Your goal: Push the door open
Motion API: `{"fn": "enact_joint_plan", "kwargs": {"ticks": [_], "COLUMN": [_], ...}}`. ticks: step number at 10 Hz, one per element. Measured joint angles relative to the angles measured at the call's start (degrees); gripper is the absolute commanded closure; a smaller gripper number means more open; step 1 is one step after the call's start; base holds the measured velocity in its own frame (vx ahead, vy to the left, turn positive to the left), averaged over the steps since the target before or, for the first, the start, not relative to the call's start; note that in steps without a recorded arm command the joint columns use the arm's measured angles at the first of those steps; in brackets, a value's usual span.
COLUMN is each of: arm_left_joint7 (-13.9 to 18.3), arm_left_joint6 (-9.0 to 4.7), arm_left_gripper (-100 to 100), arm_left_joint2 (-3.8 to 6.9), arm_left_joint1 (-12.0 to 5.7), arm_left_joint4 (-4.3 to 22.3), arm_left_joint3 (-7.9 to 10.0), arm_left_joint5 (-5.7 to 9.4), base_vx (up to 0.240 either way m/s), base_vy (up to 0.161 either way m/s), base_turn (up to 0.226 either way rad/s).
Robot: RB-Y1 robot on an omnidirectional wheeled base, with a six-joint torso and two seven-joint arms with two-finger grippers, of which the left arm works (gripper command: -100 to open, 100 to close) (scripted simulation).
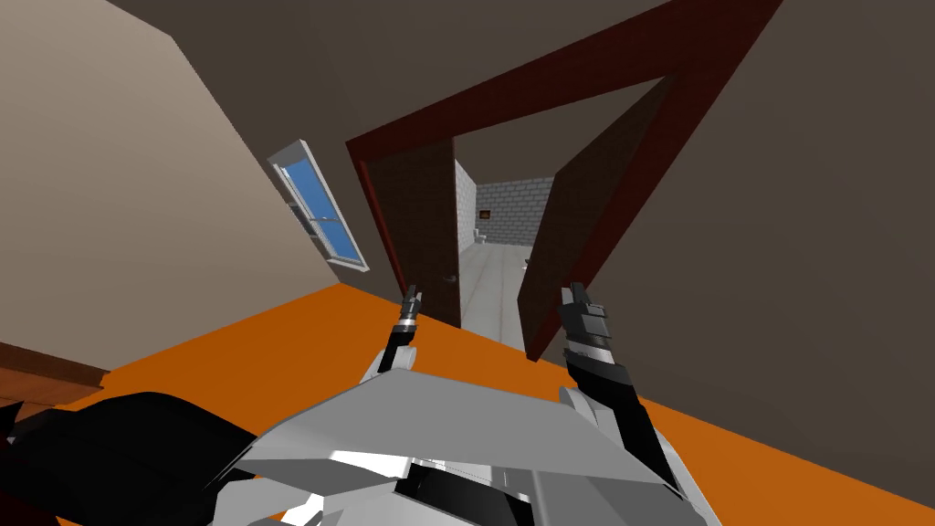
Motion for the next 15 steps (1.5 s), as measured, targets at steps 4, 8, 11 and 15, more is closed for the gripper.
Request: {"fn": "enact_joint_plan", "kwargs": {"ticks": [4, 8, 11, 15], "arm_left_joint7": [-0.4, -0.8, -0.8, -1.1], "arm_left_joint6": [-1.54, -2.45, -3.31, -4.51], "arm_left_gripper": [-100, -100, -100, -100], "arm_left_joint2": [0.36, 0.26, 0.73, 0.40], "arm_left_joint1": [-3.27, -5.46, -7.44, -9.43], "arm_left_joint4": [8.3, 14.4, 19.6, 25.5], "arm_left_joint3": [0.80, 1.23, 1.85, 2.33], "arm_left_joint5": [0.10, 0.10, 0.31, 0.32], "base_vx": [0.061, 0.032, 0.039, 0.038], "base_vy": [0.103, 0.063, 0.088, 0.080], "base_turn": [-0.150, -0.121, -0.118, -0.110]}}
